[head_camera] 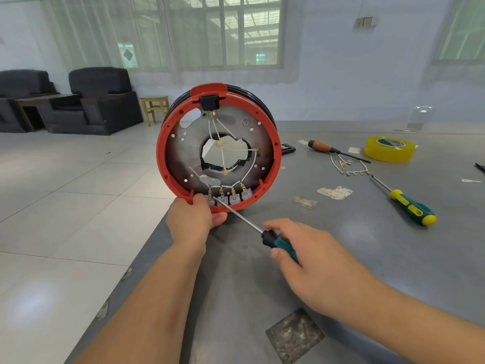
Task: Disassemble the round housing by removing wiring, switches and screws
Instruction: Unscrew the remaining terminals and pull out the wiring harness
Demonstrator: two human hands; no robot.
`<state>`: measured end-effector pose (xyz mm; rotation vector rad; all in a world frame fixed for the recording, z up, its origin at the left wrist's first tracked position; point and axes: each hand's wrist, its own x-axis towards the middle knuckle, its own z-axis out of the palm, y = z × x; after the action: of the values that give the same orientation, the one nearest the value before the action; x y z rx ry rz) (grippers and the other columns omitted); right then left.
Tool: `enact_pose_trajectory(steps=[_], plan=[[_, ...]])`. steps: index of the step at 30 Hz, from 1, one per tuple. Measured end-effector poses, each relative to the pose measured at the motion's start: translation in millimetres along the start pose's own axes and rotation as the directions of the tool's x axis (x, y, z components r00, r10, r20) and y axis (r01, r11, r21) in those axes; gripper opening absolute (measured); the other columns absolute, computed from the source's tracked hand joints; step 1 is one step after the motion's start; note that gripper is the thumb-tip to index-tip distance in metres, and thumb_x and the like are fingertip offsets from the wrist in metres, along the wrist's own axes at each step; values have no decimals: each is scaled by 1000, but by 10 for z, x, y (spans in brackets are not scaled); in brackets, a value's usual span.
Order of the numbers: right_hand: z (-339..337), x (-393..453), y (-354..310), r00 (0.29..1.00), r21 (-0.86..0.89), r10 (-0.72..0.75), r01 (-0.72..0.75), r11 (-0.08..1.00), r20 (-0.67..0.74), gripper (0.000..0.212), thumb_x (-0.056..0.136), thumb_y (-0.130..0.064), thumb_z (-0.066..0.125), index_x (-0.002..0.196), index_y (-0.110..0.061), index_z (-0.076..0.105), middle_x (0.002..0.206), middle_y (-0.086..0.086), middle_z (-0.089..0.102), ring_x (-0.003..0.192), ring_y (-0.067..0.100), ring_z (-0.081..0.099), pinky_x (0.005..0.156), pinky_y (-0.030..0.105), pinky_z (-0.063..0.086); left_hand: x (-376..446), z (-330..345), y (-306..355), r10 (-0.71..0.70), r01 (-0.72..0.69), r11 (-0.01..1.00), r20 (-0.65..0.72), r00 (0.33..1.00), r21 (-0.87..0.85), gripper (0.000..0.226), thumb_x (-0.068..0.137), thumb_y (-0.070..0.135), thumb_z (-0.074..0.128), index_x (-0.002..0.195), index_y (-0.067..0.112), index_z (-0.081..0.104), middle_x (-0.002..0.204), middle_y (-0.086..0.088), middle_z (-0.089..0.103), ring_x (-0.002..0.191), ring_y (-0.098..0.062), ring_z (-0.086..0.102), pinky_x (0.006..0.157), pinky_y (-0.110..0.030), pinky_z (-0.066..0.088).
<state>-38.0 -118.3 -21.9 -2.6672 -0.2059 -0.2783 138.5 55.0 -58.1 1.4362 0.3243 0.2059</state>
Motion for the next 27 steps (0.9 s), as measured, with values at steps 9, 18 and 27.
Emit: enact_pose_trajectory(steps=[9, 18, 27], plan=[[252, -29, -21, 1000, -65, -6, 7, 998, 20, 43, 104, -41, 39, 143, -51, 23, 106, -16, 37, 90, 26, 58, 82, 40, 51, -44, 23, 60, -41, 37, 995, -41, 998, -97, 11, 102, 13, 49, 97, 12, 58, 76, -14, 76, 56, -30, 76, 48, -29, 61], [278, 0, -82, 1000, -69, -5, 5, 998, -7, 38, 105, -39, 39, 139, -49, 24, 107, -13, 36, 88, 27, 58, 80, 43, 52, -88, 62, 73, -80, 74, 986, -36, 996, -149, 15, 103, 10, 46, 97, 11, 60, 84, -18, 76, 55, -28, 76, 46, -27, 58], [166, -13, 24, 996, 19, 5, -3, 1000, -95, 43, 96, -42, 41, 138, -48, 41, 105, -18, 52, 97, 10, 56, 87, 33, 50, -96, 50, 45, -39, 38, 996, -6, 999, -76, 16, 104, 14, 46, 97, 11, 61, 78, -16, 77, 58, -30, 77, 50, -29, 61]])
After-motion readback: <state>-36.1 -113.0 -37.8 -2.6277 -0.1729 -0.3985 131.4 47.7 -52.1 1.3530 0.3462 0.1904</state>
